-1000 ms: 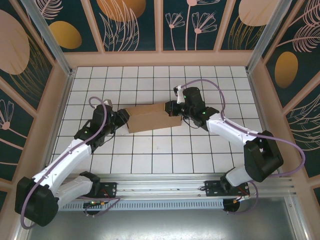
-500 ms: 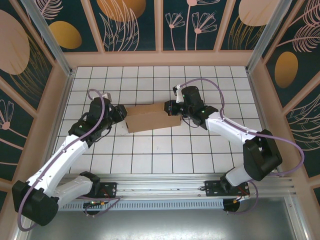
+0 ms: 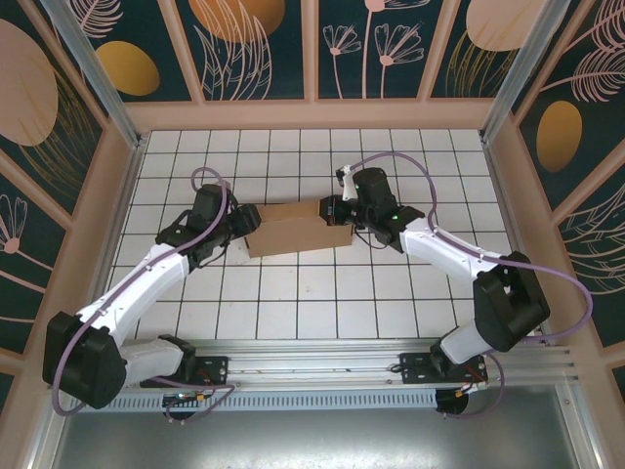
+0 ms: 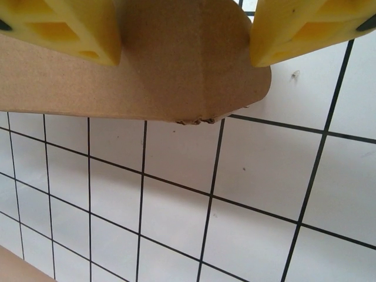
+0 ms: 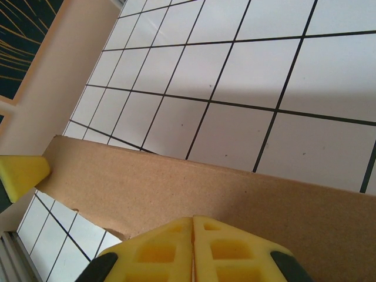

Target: Fold the paper box

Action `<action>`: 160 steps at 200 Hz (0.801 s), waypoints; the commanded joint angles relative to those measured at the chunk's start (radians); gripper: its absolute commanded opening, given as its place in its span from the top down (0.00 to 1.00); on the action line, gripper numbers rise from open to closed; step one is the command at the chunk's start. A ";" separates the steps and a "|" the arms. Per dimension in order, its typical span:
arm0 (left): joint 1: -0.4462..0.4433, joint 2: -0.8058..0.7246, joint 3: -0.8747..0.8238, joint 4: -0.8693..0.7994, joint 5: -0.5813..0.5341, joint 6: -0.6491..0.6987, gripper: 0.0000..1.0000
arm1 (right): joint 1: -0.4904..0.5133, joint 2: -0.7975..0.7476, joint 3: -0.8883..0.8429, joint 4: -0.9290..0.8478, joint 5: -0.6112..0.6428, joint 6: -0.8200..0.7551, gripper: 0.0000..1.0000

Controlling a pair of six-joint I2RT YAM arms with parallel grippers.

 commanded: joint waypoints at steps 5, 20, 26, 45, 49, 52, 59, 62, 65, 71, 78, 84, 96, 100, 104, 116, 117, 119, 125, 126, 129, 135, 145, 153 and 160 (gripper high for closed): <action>-0.001 0.005 -0.029 0.092 0.043 -0.019 0.43 | 0.016 0.050 -0.021 -0.106 -0.003 0.019 0.90; -0.001 -0.001 -0.063 0.133 0.067 -0.042 0.44 | 0.017 0.053 -0.022 -0.102 -0.010 0.022 0.90; -0.001 -0.003 -0.079 0.154 0.080 -0.055 0.46 | 0.016 0.055 -0.024 -0.098 -0.012 0.023 0.90; -0.001 -0.004 -0.128 0.219 0.135 -0.102 0.51 | 0.018 0.059 -0.026 -0.094 -0.015 0.026 0.90; -0.001 -0.004 -0.138 0.232 0.142 -0.115 0.52 | 0.018 0.061 -0.025 -0.092 -0.016 0.027 0.90; -0.001 -0.004 -0.146 0.241 0.147 -0.123 0.53 | 0.018 0.062 -0.026 -0.092 -0.017 0.027 0.90; -0.001 -0.004 -0.165 0.261 0.155 -0.142 0.56 | 0.018 0.062 -0.026 -0.090 -0.020 0.029 0.90; -0.001 -0.005 -0.171 0.268 0.157 -0.149 0.57 | 0.019 0.063 -0.025 -0.089 -0.021 0.030 0.90; -0.002 -0.004 -0.180 0.275 0.158 -0.158 0.58 | 0.017 0.063 -0.024 -0.090 -0.021 0.029 0.90; -0.001 -0.005 -0.196 0.290 0.163 -0.171 0.60 | 0.018 0.065 -0.023 -0.089 -0.021 0.030 0.90; -0.001 -0.003 -0.209 0.301 0.167 -0.185 0.62 | 0.018 0.065 -0.023 -0.089 -0.021 0.030 0.90; -0.001 -0.002 -0.215 0.304 0.167 -0.193 0.63 | 0.018 0.065 -0.022 -0.091 -0.021 0.030 0.90; 0.000 -0.002 -0.227 0.306 0.163 -0.204 0.66 | 0.018 0.063 -0.022 -0.094 -0.018 0.029 0.90; -0.001 -0.003 -0.230 0.306 0.162 -0.208 0.66 | 0.018 0.062 -0.022 -0.095 -0.017 0.030 0.90; 0.000 -0.006 -0.232 0.307 0.161 -0.212 0.67 | 0.018 0.063 -0.022 -0.096 -0.017 0.028 0.90; 0.000 -0.015 -0.242 0.310 0.156 -0.223 0.68 | 0.019 0.061 -0.022 -0.098 -0.013 0.028 0.90; 0.000 -0.016 -0.243 0.310 0.156 -0.225 0.68 | 0.019 0.061 -0.022 -0.099 -0.013 0.028 0.90; 0.000 -0.017 -0.244 0.310 0.154 -0.226 0.68 | 0.018 0.060 -0.022 -0.099 -0.011 0.028 0.90; 0.000 -0.023 -0.249 0.310 0.152 -0.229 0.68 | 0.017 0.060 -0.024 -0.099 -0.009 0.028 0.90; 0.000 -0.024 -0.249 0.310 0.152 -0.230 0.68 | 0.018 0.060 -0.024 -0.099 -0.009 0.028 0.90; 0.000 -0.027 -0.251 0.310 0.151 -0.230 0.68 | 0.018 0.059 -0.024 -0.098 -0.009 0.028 0.90; 0.001 -0.029 -0.251 0.307 0.149 -0.229 0.69 | 0.018 0.061 -0.026 -0.100 -0.010 0.029 0.90; 0.000 -0.031 -0.246 0.291 0.140 -0.222 0.69 | 0.019 0.060 -0.024 -0.101 -0.012 0.028 0.90; 0.000 -0.033 -0.237 0.274 0.132 -0.208 0.68 | 0.018 0.060 -0.021 -0.103 -0.012 0.027 0.90; 0.001 -0.038 -0.223 0.257 0.118 -0.192 0.65 | 0.017 0.058 -0.015 -0.108 -0.011 0.025 0.90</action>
